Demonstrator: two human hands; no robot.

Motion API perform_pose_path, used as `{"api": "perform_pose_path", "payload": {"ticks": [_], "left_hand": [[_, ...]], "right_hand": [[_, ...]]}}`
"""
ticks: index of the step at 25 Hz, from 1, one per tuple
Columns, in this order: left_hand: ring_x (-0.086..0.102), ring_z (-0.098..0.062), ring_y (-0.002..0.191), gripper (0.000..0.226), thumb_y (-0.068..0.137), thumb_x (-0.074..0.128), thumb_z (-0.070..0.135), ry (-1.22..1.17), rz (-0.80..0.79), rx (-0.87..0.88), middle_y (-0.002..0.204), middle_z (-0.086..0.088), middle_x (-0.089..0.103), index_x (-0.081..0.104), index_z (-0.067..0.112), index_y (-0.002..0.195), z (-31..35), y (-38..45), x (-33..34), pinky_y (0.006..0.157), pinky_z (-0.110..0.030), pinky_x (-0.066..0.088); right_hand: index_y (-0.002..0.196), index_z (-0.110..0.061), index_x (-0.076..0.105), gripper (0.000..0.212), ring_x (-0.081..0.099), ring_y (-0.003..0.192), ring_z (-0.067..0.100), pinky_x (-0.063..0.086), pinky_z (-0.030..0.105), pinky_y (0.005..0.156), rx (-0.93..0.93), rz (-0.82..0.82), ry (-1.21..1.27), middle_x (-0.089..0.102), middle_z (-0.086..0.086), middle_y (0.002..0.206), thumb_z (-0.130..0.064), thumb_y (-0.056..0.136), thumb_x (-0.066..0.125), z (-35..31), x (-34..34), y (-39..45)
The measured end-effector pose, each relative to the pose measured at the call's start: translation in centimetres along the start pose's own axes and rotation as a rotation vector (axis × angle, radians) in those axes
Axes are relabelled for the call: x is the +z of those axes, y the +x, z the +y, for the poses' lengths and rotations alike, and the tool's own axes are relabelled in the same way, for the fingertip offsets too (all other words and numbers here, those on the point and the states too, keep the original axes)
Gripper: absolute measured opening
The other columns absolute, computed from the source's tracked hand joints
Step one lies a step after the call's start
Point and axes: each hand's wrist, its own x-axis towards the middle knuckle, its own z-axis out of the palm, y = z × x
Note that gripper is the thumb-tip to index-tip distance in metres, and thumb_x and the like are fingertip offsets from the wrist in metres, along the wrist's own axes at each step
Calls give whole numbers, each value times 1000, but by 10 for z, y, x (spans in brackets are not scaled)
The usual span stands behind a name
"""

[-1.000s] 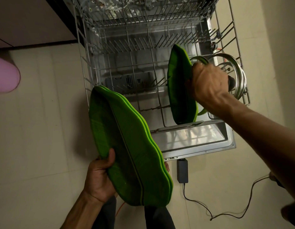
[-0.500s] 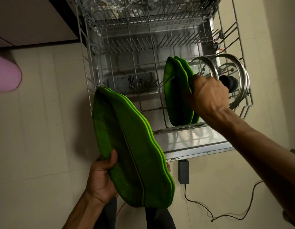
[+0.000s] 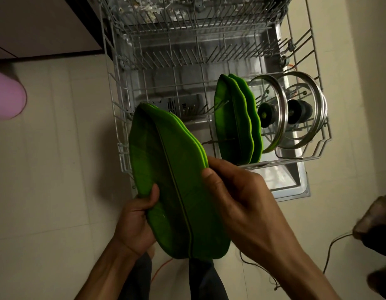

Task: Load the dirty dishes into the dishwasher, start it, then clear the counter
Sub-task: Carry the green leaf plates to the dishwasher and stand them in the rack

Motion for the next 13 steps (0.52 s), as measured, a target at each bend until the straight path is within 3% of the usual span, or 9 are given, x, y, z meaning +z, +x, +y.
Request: {"api": "perform_pose_path", "payload": {"ticks": [6, 8, 11, 13], "left_hand": [[65, -35, 110, 91, 45, 96, 32, 271, -13, 216, 124, -20, 64, 61, 7, 126, 7, 3, 6, 80, -38, 58], [64, -34, 112, 87, 52, 93, 32, 288, -25, 285, 125, -18, 64, 58, 10, 128, 7, 3, 10, 82, -37, 58], [65, -32, 109, 62, 70, 79, 37, 256, 19, 307, 125, -16, 65, 60, 16, 125, 5, 6, 9, 79, -37, 59], [65, -33, 111, 73, 66, 82, 47, 255, 58, 303, 127, -15, 64, 58, 17, 128, 4, 7, 5, 81, -40, 59]], "right_hand": [[118, -18, 68, 25, 67, 90, -2, 57, 15, 69, -13, 128, -65, 70, -17, 95, -24, 97, 55, -1, 9, -1], [118, -19, 67, 27, 66, 93, -3, 56, 13, 71, 38, 156, -36, 69, -19, 98, -23, 93, 58, -2, 11, -4], [109, -25, 68, 21, 67, 90, -2, 59, 20, 71, 69, 246, -5, 71, -16, 97, -22, 88, 66, -2, 14, -5], [96, -29, 63, 16, 68, 86, -1, 60, 24, 67, 80, 302, -21, 71, -16, 91, -22, 84, 72, -3, 14, -4]]}}
